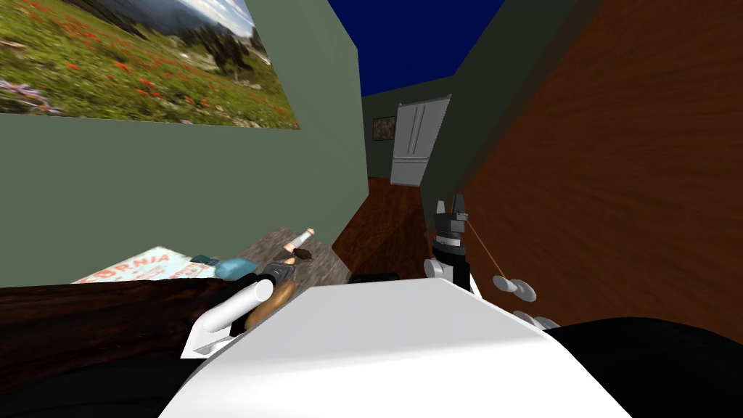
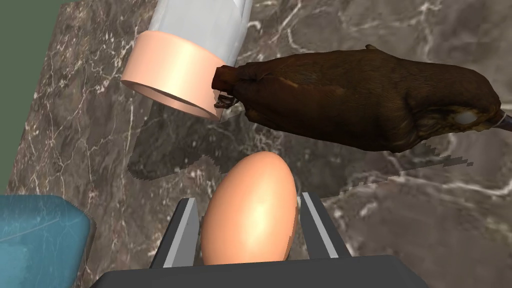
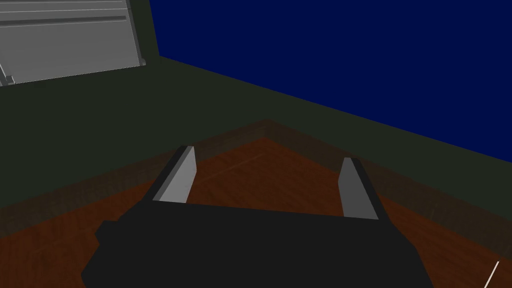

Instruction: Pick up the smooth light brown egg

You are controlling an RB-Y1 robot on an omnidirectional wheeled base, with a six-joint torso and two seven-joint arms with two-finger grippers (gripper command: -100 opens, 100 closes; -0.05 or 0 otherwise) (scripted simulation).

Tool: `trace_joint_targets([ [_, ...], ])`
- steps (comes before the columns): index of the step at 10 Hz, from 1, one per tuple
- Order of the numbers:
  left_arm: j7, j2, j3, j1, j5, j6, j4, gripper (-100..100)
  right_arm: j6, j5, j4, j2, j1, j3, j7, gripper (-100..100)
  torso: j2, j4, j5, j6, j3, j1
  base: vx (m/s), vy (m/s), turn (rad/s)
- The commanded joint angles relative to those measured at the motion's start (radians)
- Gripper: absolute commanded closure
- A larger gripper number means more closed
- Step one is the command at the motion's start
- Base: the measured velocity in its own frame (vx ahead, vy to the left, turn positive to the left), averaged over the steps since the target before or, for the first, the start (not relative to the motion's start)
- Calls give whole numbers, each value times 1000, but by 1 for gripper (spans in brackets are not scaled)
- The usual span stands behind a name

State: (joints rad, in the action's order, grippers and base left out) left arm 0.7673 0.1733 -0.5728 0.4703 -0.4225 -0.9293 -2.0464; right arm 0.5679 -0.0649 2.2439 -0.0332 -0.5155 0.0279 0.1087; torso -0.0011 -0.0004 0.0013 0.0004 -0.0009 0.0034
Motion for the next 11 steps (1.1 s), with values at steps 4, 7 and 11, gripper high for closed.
trace_joint_targets([
  [4, -11, -23, 27, 51, -8, -3, -64, 100, 0, 0, 0, 0, 0, 0, 0, 0, -1, 0, 0, -2, -1, 1, 30, 16, 104],
  [7, -20, -42, 53, 93, -15, -8, -123, 100, 0, 0, 0, 0, 0, 0, 0, 0, -4, 0, 0, 0, -2, 1, 56, 25, 96],
  [11, -28, -55, 73, 125, -21, -11, -165, 100, 0, 0, 0, 0, 0, 0, 0, 0, -2, 0, 0, 0, -1, 0, 35, 13, 76],
])
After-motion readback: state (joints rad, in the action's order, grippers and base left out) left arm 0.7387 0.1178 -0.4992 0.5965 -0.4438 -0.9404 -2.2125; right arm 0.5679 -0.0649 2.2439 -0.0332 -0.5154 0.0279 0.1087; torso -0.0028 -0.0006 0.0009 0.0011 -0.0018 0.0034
